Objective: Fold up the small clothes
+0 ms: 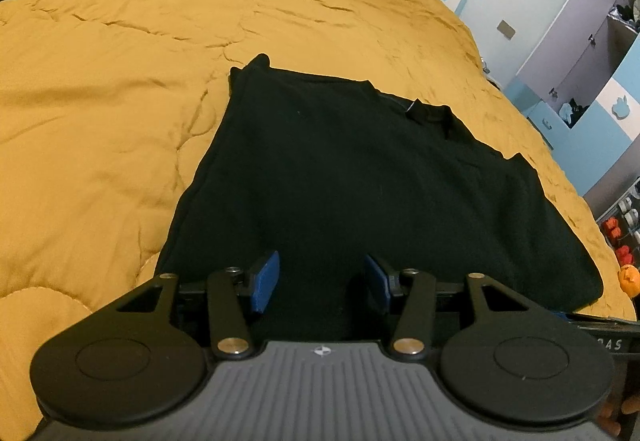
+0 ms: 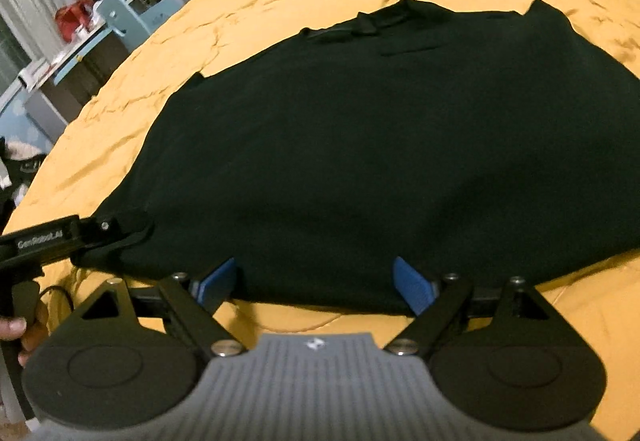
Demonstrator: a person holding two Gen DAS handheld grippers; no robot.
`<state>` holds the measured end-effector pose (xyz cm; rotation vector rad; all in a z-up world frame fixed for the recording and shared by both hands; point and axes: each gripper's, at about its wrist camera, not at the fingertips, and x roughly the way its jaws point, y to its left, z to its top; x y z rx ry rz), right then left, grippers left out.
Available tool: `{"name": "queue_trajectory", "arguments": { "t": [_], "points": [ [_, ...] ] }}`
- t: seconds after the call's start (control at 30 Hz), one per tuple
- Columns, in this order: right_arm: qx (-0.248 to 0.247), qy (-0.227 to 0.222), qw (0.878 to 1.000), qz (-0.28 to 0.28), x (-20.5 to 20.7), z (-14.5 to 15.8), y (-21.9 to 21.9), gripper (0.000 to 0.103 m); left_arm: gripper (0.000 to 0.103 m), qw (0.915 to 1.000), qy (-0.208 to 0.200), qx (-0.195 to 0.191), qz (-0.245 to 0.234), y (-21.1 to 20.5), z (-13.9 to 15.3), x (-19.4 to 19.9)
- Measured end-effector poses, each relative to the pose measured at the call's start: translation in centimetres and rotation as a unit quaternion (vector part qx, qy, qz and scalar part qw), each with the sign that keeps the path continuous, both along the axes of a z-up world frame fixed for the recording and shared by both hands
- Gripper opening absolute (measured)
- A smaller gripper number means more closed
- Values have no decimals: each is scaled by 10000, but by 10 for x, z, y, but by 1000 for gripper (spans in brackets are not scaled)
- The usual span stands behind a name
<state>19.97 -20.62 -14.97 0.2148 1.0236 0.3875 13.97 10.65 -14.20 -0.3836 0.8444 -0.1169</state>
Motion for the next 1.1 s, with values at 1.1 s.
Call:
{"name": "queue_trajectory", "arguments": {
  "t": [1.1],
  "points": [
    [-2390, -3100, 8711, 2967, -66, -4, 249, 81, 60, 9849, 491, -1659, 113, 148, 4, 68]
  ]
}}
